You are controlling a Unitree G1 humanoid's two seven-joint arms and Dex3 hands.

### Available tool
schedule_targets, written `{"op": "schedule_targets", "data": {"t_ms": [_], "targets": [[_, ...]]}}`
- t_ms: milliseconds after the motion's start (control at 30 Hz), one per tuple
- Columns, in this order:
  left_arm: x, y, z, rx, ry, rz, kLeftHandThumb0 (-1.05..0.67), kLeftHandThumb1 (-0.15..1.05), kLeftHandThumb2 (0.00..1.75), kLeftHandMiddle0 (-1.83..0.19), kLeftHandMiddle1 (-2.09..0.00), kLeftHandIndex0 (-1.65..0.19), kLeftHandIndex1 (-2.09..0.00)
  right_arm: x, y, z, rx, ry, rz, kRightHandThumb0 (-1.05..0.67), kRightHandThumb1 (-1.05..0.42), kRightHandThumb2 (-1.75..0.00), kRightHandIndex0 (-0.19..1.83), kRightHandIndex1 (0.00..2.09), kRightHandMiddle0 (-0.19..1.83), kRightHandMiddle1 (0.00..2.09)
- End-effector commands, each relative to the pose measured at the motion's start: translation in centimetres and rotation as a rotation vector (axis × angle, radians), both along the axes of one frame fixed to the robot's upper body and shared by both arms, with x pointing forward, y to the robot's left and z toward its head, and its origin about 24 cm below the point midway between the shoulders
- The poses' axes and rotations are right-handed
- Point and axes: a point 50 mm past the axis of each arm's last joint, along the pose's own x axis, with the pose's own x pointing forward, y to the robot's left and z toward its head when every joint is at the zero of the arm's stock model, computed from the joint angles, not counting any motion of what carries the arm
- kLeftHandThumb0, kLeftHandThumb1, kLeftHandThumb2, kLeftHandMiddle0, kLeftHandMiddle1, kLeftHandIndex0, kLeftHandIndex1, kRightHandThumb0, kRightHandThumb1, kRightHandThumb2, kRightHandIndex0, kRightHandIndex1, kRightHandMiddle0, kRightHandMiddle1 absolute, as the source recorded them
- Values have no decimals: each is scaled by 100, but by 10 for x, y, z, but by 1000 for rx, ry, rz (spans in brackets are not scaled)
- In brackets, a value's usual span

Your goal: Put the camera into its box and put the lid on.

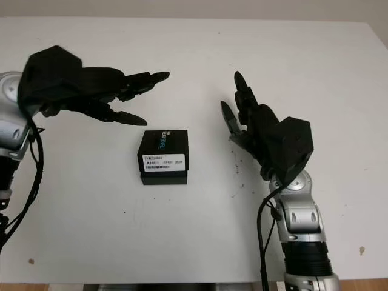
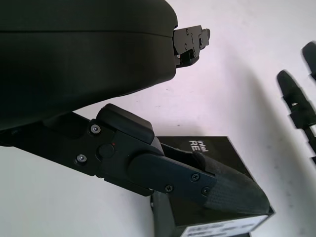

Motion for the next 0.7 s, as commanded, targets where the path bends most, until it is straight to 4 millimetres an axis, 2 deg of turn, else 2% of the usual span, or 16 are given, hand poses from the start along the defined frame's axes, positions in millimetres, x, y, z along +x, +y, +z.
{"op": "schedule_targets", "data": {"t_ms": [0,367,667], "targets": [[0,-5,11,63,-47,-15,-105,105,16,19,0,19,0,-2,0,4,4,-28,5,-62,-105,-57,-11,5,-10,5],[-6,-29,14,128,11,-77,-105,103,8,19,0,19,0,-1,1,4,6,-31,4,-61,-105,-58,-11,5,-9,5],[-17,-37,14,182,71,-118,-105,102,6,19,0,19,0,-2,2,5,6,-29,-6,-61,-105,-58,-10,6,-9,6]]}}
